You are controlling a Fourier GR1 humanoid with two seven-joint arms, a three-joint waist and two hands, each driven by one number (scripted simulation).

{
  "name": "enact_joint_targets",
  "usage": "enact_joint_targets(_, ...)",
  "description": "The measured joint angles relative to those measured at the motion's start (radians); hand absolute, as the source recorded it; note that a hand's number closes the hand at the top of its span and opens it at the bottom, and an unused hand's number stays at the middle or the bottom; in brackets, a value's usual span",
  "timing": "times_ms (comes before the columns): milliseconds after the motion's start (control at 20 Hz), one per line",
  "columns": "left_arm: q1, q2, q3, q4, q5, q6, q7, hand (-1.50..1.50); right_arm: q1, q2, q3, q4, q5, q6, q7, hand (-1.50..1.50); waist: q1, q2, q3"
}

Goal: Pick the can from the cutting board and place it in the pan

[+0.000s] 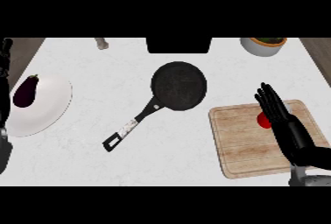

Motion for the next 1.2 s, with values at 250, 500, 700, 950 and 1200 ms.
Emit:
enact_joint_targets(250, 0.072, 0.005, -0.020, 0.081, 0.004, -0.029, 0.088, 0.00, -0.101, -0.047, 0.055, -0.043, -0.120, 0.238, -0.001, -1.50, 0.034, 0.040, -0.001)
enact_joint_targets(500, 0.155, 0.002, -0.044, 0.188, 0.013, -0.055, 0.179, 0.00, -0.192, -0.135, -0.035, -0.040, -0.081, 0.262, -0.059, 1.50, 0.022, 0.054, -0.005)
enact_joint_targets(700, 0.182, -0.013, -0.064, 0.260, 0.018, -0.074, 0.227, 0.00, -0.207, -0.150, -0.134, 0.144, -0.258, 0.403, -0.101, -1.50, 0.020, 0.063, -0.001)
enact_joint_targets(950, 0.163, -0.013, -0.065, 0.323, 0.020, -0.101, 0.261, 0.00, -0.288, -0.281, -0.219, 0.361, -0.308, 0.666, -0.215, -1.50, 0.019, 0.058, 0.000)
enact_joint_targets(1200, 0.144, -0.024, -0.069, 0.365, 0.012, -0.113, 0.264, 0.00, -0.375, -0.408, -0.236, 0.433, -0.199, 0.718, -0.231, -1.50, 0.020, 0.055, -0.001)
